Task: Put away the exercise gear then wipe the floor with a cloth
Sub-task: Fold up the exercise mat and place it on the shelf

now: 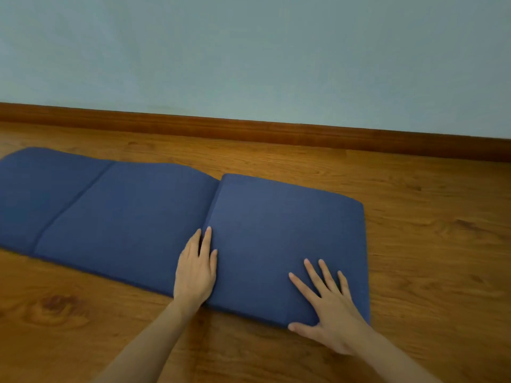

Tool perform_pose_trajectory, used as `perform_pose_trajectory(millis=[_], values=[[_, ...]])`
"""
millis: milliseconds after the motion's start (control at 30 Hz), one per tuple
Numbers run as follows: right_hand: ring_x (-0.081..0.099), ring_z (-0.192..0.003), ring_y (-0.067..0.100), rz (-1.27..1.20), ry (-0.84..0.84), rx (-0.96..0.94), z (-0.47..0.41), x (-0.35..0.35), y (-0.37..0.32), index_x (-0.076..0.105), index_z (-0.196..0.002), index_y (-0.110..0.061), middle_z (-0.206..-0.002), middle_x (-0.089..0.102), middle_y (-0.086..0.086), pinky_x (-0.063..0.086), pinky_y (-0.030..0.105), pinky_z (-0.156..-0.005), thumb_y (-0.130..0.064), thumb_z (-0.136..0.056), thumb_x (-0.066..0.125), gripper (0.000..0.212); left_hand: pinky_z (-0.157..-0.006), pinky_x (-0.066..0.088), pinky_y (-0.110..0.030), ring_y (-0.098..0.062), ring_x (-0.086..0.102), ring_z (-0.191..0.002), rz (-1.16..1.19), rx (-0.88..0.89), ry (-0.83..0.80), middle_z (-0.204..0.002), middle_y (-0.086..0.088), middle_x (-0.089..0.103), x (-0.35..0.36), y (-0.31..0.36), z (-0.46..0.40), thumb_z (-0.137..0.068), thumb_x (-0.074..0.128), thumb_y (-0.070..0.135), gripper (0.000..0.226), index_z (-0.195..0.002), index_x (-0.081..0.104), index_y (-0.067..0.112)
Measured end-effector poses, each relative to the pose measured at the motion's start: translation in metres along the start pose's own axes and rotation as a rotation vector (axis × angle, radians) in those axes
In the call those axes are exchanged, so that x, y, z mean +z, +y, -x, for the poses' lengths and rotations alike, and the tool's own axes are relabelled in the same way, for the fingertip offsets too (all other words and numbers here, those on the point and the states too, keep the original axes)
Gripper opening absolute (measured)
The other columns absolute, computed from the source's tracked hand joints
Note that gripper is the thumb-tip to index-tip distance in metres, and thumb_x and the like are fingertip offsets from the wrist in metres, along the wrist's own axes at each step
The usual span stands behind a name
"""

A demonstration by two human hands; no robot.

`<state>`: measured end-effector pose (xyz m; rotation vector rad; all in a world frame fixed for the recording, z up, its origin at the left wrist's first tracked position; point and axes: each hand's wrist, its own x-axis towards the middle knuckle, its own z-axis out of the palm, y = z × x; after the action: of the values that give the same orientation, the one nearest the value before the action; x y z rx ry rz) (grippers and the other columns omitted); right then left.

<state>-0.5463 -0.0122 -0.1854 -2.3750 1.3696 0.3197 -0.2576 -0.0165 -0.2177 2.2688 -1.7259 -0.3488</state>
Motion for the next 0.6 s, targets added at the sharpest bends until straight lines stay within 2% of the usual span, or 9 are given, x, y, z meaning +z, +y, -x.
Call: perform_pose_trajectory(millis=[33,100,133,267,367,500,567,600], values=[[-0.023,-0.141,0.02,0.053,0.023,0.007,-0.002,0.005,0.0,-0.002,-0.142,-0.053,-0.157,-0.015,-0.003,-0.01,0.047,-0.11,-0.092,-0.063,0.011,0.089,-0.101,0.04,-0.04,-0.028,0.042,-0.13,0.024,0.024,0.017,-0.147,-0.014,0.036,0.002,-0.002,-0.001,-0.093,0.016,0.045,0.063,-0.145,0.029,0.013],[0.011,-0.141,0.027,0.083,-0.058,0.078,-0.006,0.013,0.001,0.023,-0.146,-0.04,-0.155,0.025,0.005,0.007,0.048,-0.106,-0.089,-0.072,0.017,0.089,-0.106,0.034,-0.034,-0.02,0.03,-0.138,0.077,0.052,0.047,-0.155,-0.005,0.02,0.008,-0.008,-0.003,-0.091,0.01,0.049,0.065,-0.148,0.017,0.019],[0.019,-0.139,0.029,0.097,-0.063,0.089,-0.008,0.017,0.002,0.028,-0.146,-0.036,-0.151,0.033,0.005,0.01,0.048,-0.105,-0.087,-0.073,0.019,0.089,-0.108,0.03,-0.031,-0.017,0.026,-0.139,0.082,0.068,0.053,-0.156,-0.003,0.016,0.01,-0.01,-0.006,-0.091,0.009,0.049,0.065,-0.148,0.014,0.02],[0.023,-0.138,0.031,0.134,-0.05,0.074,-0.014,0.026,0.003,0.031,-0.145,-0.034,-0.151,0.034,0.006,0.011,0.049,-0.104,-0.086,-0.074,0.021,0.089,-0.114,0.01,-0.033,-0.017,0.02,-0.142,-0.06,0.114,0.007,-0.156,-0.004,0.013,0.017,-0.018,-0.017,-0.091,0.004,0.046,0.064,-0.148,0.008,0.017],[0.022,-0.138,0.032,0.129,-0.08,0.087,-0.013,0.024,0.002,0.031,-0.145,-0.033,-0.151,0.034,0.008,0.013,0.051,-0.103,-0.087,-0.074,0.023,0.089,-0.116,0.008,-0.038,-0.019,0.02,-0.142,-0.156,0.106,-0.035,-0.156,-0.006,0.014,0.016,-0.02,-0.021,-0.089,-0.001,0.047,0.068,-0.149,0.01,0.016],[0.023,-0.137,0.032,0.123,-0.15,0.109,-0.012,0.015,0.0,0.033,-0.144,-0.033,-0.148,0.038,0.008,0.009,0.048,-0.104,-0.086,-0.075,0.023,0.087,-0.116,0.007,-0.039,-0.02,0.019,-0.143,-0.17,0.098,-0.12,-0.157,-0.007,0.011,0.007,-0.014,-0.024,-0.084,-0.005,0.05,0.075,-0.149,0.009,0.016],[0.013,-0.14,0.031,0.139,-0.119,0.095,-0.009,0.006,-0.004,0.023,-0.147,-0.033,-0.152,0.03,0.01,0.005,0.047,-0.108,-0.087,-0.074,0.019,0.091,-0.117,0.008,-0.038,-0.019,0.016,-0.143,-0.153,0.083,-0.181,-0.158,-0.006,0.006,-0.001,-0.014,-0.026,-0.093,0.005,0.047,0.064,-0.15,0.005,0.016],[-0.002,-0.142,0.03,0.135,-0.127,0.075,-0.008,-0.001,-0.005,0.007,-0.148,-0.034,-0.157,0.012,0.01,0.0,0.046,-0.112,-0.089,-0.071,0.013,0.095,-0.117,0.008,-0.037,-0.018,0.016,-0.143,-0.114,0.075,-0.211,-0.158,-0.006,0.004,-0.006,-0.013,-0.027,-0.098,0.013,0.041,0.058,-0.15,0.003,0.017]])
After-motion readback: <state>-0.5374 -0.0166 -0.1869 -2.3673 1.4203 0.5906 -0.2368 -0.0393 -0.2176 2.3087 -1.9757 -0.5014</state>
